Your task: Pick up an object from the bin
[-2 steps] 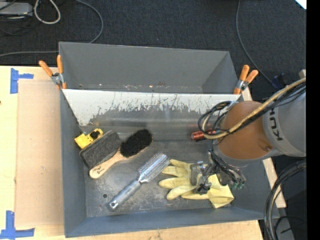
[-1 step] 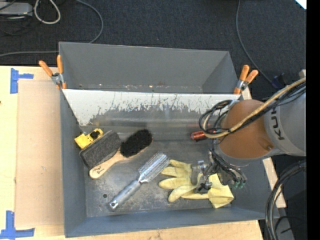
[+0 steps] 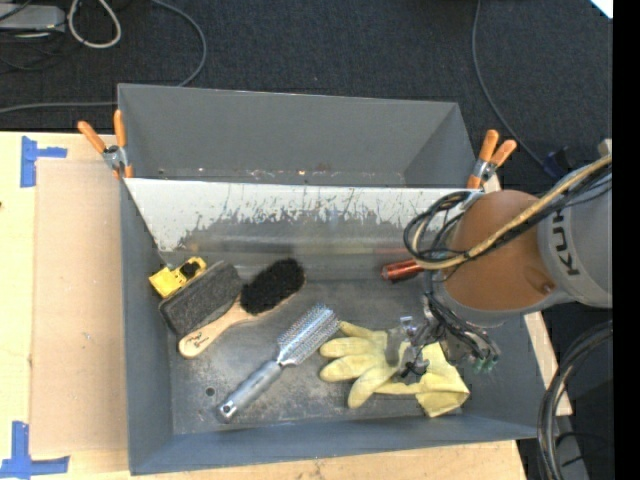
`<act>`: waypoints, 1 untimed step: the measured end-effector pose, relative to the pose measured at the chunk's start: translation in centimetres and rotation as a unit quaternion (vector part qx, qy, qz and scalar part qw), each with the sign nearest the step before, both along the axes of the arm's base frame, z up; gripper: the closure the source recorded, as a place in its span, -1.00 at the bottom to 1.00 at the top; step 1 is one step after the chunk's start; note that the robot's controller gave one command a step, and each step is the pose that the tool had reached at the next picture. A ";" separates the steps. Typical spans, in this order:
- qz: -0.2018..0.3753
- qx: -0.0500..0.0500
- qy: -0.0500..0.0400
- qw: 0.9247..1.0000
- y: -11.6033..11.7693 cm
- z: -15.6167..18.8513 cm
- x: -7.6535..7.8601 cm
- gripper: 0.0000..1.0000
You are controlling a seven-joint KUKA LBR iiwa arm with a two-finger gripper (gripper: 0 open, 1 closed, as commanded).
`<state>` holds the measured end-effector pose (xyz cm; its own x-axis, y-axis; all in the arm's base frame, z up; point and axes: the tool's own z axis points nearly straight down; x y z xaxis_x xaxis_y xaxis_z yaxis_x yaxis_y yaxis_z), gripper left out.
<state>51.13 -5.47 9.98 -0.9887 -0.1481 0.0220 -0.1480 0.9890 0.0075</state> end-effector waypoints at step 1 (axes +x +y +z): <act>0.001 0.000 0.001 1.000 0.0 2.2 -0.1 1.00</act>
Offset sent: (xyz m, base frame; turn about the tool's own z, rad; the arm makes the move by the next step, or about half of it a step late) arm -0.0007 0.0005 0.0468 -0.0011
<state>51.06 -5.42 12.15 -0.9885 -0.1495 0.0246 -0.1494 0.9887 0.0085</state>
